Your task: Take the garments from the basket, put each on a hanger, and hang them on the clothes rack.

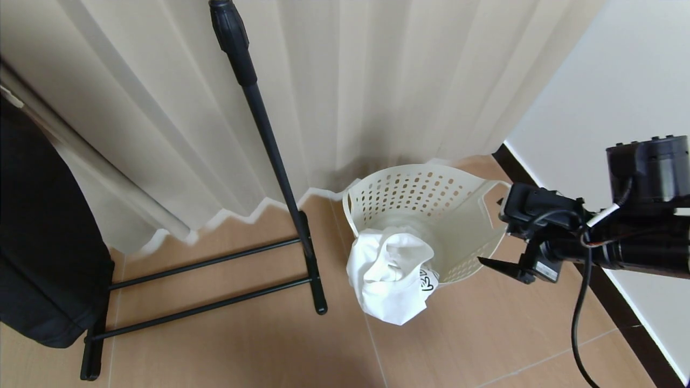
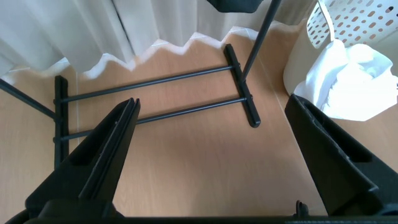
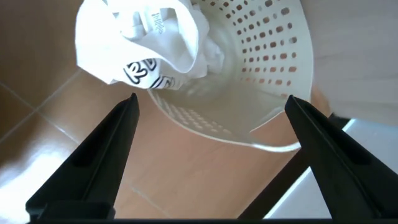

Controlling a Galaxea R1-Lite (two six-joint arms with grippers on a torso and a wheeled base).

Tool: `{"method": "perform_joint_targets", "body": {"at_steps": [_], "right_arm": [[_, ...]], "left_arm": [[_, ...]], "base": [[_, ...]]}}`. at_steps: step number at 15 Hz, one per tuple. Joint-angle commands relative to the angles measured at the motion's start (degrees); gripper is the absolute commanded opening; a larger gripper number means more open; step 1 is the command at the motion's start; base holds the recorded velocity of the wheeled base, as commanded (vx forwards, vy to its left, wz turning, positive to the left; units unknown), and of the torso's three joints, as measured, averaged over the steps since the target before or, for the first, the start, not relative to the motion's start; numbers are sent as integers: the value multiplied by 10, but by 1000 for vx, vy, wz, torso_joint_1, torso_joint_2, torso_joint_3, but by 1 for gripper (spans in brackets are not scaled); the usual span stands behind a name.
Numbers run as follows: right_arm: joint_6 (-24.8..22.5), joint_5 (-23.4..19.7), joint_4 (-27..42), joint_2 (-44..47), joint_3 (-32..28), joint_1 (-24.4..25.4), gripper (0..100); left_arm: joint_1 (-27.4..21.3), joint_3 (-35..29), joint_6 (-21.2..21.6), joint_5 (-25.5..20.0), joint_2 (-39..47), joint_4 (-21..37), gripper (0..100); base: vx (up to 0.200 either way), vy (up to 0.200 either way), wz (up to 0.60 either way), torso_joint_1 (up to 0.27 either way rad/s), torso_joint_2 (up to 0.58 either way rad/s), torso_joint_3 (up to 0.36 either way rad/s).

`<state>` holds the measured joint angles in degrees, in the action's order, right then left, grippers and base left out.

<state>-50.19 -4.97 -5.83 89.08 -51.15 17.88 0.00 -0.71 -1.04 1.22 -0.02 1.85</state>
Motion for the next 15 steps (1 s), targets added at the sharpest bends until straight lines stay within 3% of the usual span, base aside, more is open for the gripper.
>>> {"method": "perform_joint_targets", "body": {"at_steps": [1,4,7,15], "right_arm": [[-33,-2,-1,106,-83,2,100],[-17,-10,-17,180,-124,15,100],[4,-14,-103,266,-156,17,100],[13,-12,-107,397,-255,38,100]], "left_arm": [[0,0,0,0,0,0,100],[0,0,0,0,0,0,100],[0,0,-1,1,0,0,100],[0,0,0,0,0,0,100]], "base": [[0,0,0,0,0,0],[0,0,0,0,0,0],[0,0,0,0,0,0],[0,0,0,0,0,0]]}}
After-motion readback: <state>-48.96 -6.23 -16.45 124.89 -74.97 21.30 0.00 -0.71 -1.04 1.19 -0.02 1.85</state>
